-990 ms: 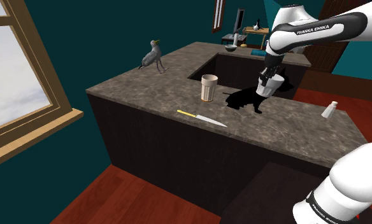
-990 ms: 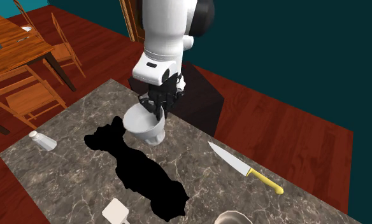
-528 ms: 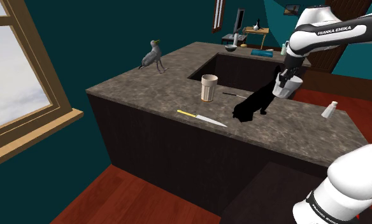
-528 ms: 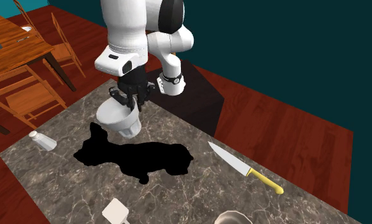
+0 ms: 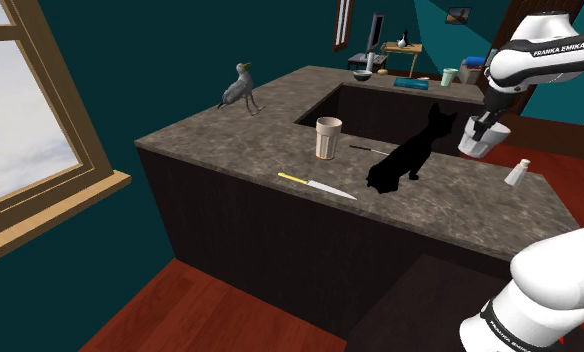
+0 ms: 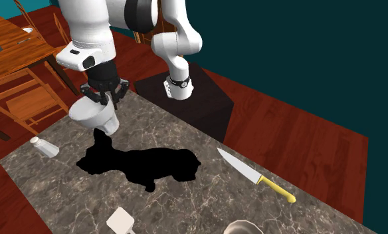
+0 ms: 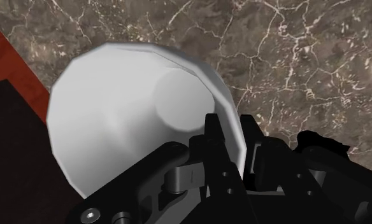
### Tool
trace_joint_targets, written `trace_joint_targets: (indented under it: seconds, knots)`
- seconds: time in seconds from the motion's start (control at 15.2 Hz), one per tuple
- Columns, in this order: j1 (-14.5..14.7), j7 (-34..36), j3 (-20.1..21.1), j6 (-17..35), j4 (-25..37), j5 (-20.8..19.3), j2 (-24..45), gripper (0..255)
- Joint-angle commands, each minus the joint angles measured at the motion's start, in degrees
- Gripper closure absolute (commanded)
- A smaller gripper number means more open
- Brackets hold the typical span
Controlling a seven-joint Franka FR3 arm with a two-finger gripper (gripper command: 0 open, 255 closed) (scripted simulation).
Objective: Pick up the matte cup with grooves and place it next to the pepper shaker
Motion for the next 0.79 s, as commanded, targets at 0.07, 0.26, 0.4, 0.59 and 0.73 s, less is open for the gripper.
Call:
trace_joint_targets:
  seconds: [0.07,0.26,0.4,0.59,0.73]
  knots:
    - [-1.33,-4.08,-2.91,-0.21,0.53,-0.62,-0.52,255]
    - [-2.46,-8.54,-6.36,0.09,1.60,-0.92,-0.04,255]
    - [-3.05,-11.61,-8.78,0.30,2.63,-0.91,0.61,255]
    - [-3.69,-16.39,-12.59,0.63,4.64,-0.47,2.10,255]
    - [-3.89,-19.73,-15.30,0.85,6.29,0.16,3.46,255]
